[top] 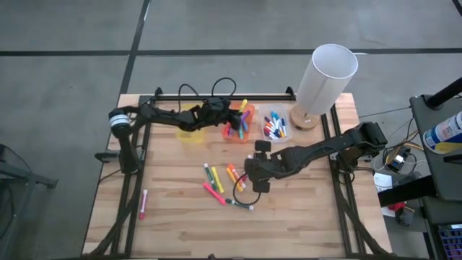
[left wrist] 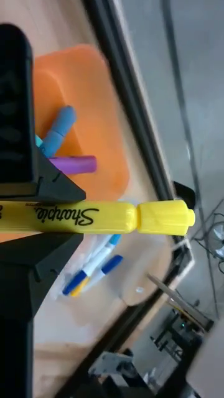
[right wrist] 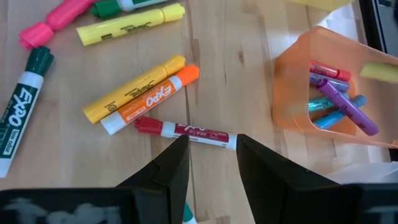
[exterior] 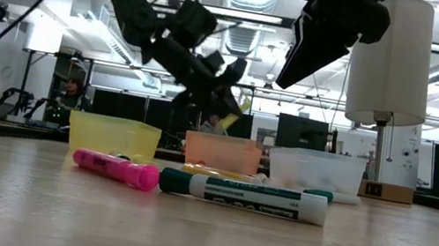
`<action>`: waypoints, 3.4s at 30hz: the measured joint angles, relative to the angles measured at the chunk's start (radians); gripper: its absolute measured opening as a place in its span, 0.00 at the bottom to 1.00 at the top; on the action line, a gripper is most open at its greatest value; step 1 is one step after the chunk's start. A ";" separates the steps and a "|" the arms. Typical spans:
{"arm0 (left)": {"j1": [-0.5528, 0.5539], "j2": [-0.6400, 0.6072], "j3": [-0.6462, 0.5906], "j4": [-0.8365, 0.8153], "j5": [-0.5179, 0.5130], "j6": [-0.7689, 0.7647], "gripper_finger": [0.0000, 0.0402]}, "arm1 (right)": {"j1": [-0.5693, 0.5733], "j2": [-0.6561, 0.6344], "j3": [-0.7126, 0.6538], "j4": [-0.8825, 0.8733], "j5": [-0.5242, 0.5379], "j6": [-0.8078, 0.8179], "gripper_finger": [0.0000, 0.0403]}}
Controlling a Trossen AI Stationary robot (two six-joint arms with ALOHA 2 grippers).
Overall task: Pick & Place Markers
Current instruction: Put the left yellow highlighter into the orange bin, then put the pink highlighter into the orange bin
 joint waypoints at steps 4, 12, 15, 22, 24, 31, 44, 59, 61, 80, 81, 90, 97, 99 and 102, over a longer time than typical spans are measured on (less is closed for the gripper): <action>0.018 0.042 0.025 -0.037 0.045 -0.037 0.14 | 0.000 0.000 -0.001 -0.001 0.000 0.000 0.32; 0.040 0.077 0.056 -0.150 0.054 -0.079 0.16 | 0.000 0.000 -0.001 0.000 0.000 -0.003 0.32; 0.040 0.069 0.058 -0.135 0.054 -0.067 0.20 | 0.000 0.000 -0.001 0.001 0.000 -0.008 0.32; 0.039 0.068 0.058 -0.131 0.055 -0.054 0.35 | 0.000 0.000 -0.001 0.003 0.000 -0.008 0.32; 0.039 0.068 0.058 -0.131 0.055 -0.055 0.38 | 0.000 0.000 -0.001 0.003 0.000 -0.008 0.32; 0.039 0.068 0.058 -0.131 0.056 -0.061 0.40 | 0.000 0.000 -0.001 0.003 0.001 -0.008 0.32; 0.030 -0.042 0.078 -0.254 0.187 -0.011 0.40 | 0.000 0.000 -0.008 0.003 0.003 -0.008 0.32; -0.120 -0.289 0.076 -0.681 0.207 0.084 0.40 | 0.000 0.000 -0.018 0.003 0.007 -0.019 0.32; -0.149 -0.306 0.075 -0.710 0.203 0.083 0.40 | 0.000 0.000 -0.019 0.003 0.007 -0.018 0.32; -0.502 -0.341 0.034 -0.841 0.201 0.140 0.40 | 0.000 0.000 -0.023 0.002 0.007 -0.015 0.32; -0.521 -0.341 0.021 -0.842 0.201 0.146 0.40 | 0.000 0.000 -0.024 0.002 0.007 -0.015 0.32; -0.626 -0.340 -0.079 -0.794 0.201 0.150 0.40 | 0.000 0.000 -0.024 0.006 0.007 -0.015 0.32; -0.662 -0.339 -0.187 -0.631 0.203 0.170 0.40 | 0.000 0.000 -0.024 0.009 0.007 -0.011 0.32; -0.664 -0.339 -0.213 -0.597 0.201 0.169 0.40 | 0.000 0.000 -0.024 0.009 0.007 -0.008 0.32; -0.664 -0.339 -0.256 -0.531 0.199 0.169 0.40 | 0.000 0.000 -0.024 0.009 0.007 -0.008 0.32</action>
